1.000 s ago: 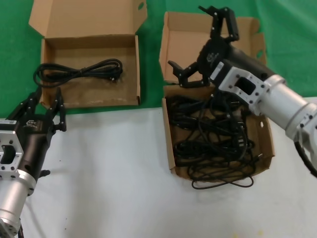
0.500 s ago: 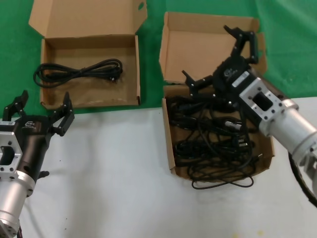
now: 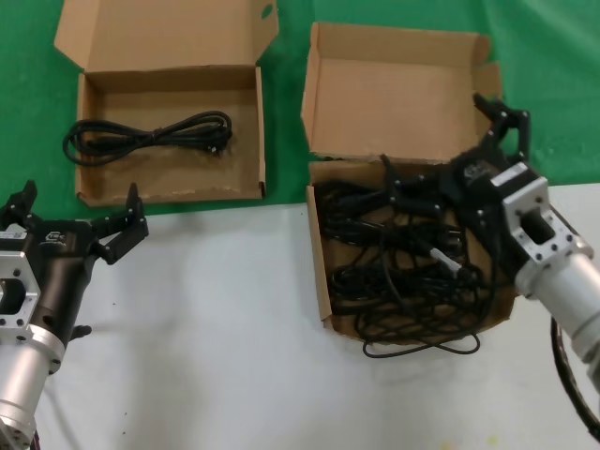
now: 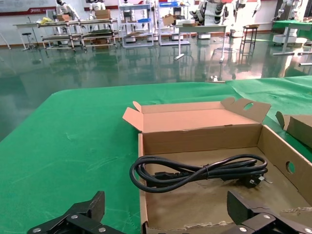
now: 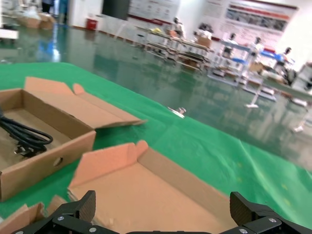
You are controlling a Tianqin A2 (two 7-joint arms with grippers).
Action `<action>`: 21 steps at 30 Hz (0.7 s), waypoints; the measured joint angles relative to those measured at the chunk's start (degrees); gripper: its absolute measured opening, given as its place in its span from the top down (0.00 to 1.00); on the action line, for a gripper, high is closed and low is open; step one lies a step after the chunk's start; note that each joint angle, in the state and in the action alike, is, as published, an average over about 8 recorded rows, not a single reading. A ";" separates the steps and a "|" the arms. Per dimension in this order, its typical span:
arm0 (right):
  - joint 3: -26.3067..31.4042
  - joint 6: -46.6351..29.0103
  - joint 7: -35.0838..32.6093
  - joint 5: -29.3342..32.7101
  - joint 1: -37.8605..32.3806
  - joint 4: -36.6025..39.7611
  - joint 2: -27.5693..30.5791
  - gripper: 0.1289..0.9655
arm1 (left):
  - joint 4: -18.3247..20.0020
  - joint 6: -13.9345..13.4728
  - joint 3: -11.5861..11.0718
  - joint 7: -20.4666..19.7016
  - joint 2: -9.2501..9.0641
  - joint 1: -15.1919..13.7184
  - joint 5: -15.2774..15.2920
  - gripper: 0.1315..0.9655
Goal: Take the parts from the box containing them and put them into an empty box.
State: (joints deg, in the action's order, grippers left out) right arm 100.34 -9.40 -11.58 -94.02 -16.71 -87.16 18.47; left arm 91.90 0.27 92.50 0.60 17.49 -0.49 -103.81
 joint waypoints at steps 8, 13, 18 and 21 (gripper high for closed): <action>-2.31 2.51 3.10 -2.43 4.46 -1.20 -0.34 0.00 | -0.06 -0.07 -0.22 -0.17 -0.08 0.13 0.18 0.07; -3.77 4.07 5.03 -3.95 7.29 -1.96 -0.56 0.00 | -0.10 -0.12 -0.36 -0.26 -0.13 0.21 0.29 0.03; -5.26 5.69 7.02 -5.52 10.17 -2.74 -0.78 0.00 | -0.14 -0.16 -0.50 -0.36 -0.18 0.30 0.41 0.00; -6.13 6.64 8.18 -6.44 11.84 -3.19 -0.91 0.00 | -0.16 -0.19 -0.59 -0.42 -0.21 0.35 0.48 0.00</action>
State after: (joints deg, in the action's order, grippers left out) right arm 94.21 -2.76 -3.39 -100.46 -4.87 -90.35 17.56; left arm 91.74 0.08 91.91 0.18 17.28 -0.14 -103.33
